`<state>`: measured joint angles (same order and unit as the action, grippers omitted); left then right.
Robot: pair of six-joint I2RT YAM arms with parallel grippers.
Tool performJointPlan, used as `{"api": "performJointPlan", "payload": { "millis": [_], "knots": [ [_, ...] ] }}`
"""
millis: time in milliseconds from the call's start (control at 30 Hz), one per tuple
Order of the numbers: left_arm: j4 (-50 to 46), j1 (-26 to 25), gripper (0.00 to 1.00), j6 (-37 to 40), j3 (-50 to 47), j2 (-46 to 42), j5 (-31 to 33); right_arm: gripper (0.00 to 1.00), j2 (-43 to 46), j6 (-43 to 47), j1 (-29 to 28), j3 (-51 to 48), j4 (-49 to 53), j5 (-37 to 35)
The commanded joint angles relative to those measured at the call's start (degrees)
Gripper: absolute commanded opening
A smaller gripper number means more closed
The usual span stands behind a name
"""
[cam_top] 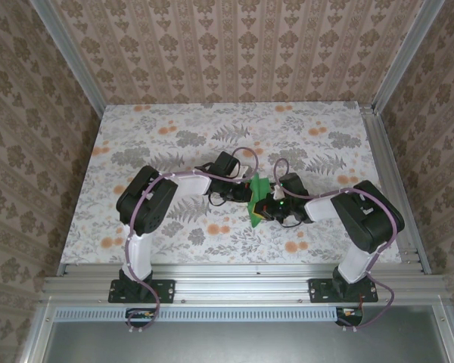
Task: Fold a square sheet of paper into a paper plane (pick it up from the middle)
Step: Fourth fold the wing at the center of the table.
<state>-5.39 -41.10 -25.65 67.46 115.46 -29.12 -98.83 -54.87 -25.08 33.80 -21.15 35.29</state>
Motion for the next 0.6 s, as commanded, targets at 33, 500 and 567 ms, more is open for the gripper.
{"api": "performJointPlan", "payload": {
  "millis": [33,500,567],
  "knots": [
    [-6.5,0.6,0.01,1.5,-3.2,5.8,5.7,0.04,0.5,3.4,-0.9,0.9,5.9,-0.1],
    [-7.4,1.4,0.02,1.9,-1.7,5.7,4.7,0.03,-0.2,7.5,-1.2,-0.5,11.5,-2.5],
    [-7.5,1.6,0.02,1.7,-1.1,5.2,4.3,0.03,0.2,7.8,-1.1,-0.8,12.1,-2.9]
  ]
}}
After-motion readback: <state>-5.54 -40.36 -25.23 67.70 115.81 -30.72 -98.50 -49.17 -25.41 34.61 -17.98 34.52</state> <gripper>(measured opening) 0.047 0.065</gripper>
